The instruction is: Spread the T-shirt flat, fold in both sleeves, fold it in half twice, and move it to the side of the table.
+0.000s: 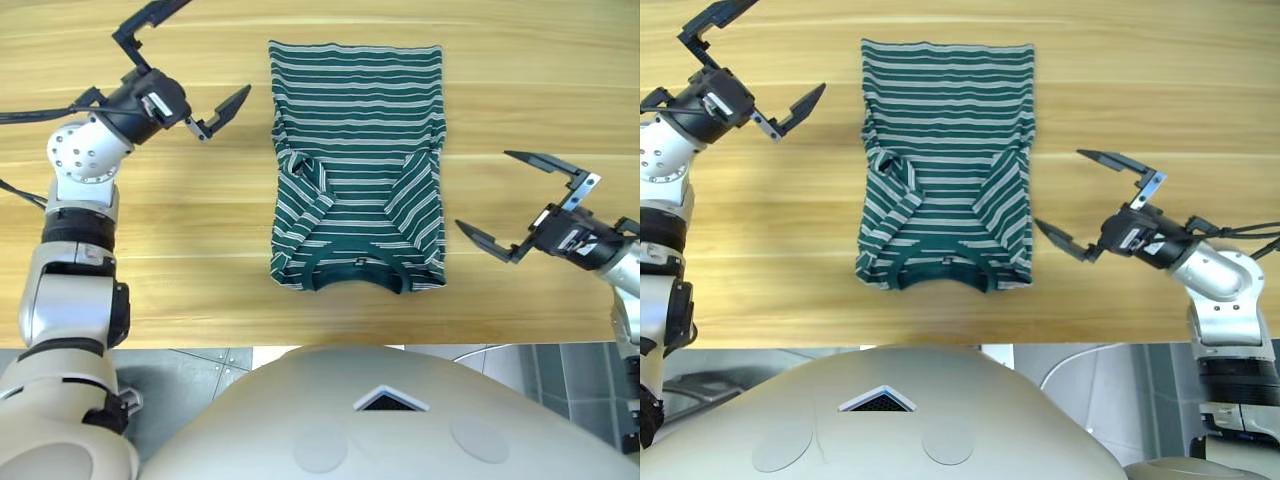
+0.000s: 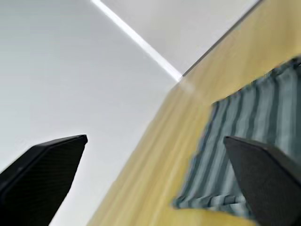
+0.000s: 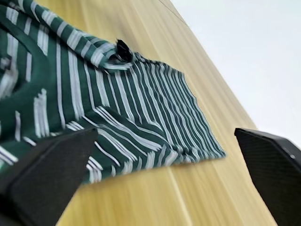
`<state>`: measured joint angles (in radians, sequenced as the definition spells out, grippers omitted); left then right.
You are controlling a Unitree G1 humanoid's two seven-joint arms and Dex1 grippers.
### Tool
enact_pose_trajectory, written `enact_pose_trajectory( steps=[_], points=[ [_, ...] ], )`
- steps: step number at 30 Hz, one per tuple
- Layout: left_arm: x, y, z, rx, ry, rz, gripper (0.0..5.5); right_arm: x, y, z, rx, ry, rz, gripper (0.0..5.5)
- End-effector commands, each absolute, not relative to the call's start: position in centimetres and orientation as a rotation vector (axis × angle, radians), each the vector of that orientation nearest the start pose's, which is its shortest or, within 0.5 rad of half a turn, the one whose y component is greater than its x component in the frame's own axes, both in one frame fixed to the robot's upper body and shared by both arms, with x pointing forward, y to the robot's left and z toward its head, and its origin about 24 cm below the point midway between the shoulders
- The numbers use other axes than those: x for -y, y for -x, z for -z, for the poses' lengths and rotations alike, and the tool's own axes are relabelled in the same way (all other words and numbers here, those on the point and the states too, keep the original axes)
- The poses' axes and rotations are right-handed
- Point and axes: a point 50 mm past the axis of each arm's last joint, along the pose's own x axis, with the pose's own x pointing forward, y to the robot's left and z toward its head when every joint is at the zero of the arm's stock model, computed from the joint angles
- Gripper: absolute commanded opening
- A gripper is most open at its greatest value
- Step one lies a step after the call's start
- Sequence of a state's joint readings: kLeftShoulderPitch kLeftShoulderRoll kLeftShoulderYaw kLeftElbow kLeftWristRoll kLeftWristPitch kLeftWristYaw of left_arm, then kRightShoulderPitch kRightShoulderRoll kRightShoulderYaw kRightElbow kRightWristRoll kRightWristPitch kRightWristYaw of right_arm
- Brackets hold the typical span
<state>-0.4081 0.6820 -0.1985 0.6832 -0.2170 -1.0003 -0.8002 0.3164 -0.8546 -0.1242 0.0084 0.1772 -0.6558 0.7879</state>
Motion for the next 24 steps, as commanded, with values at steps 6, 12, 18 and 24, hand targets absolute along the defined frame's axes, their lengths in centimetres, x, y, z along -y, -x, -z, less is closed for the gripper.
enact_pose_trajectory(
  steps=[6, 12, 18, 24],
  points=[
    [-25.3, -20.5, -4.9, -0.056, -0.780, 1.408, 5.40, 29.7, -14.1, -8.0, -0.163, 0.965, -0.989, 5.39],
    [-24.5, -17.6, -3.3, -0.178, -0.762, 1.556, 5.40, 28.3, -12.2, -5.8, -0.240, 0.930, -1.149, 5.39],
    [-23.3, -16.1, -2.3, -0.196, -0.753, 1.618, 5.40, 27.1, -11.9, -3.1, -0.316, 0.901, -1.219, 5.39],
    [-22.2, -16.2, -2.2, -0.129, -0.746, 1.595, 5.40, 25.9, -11.9, -1.9, -0.318, 0.889, -1.265, 5.39]
  ],
)
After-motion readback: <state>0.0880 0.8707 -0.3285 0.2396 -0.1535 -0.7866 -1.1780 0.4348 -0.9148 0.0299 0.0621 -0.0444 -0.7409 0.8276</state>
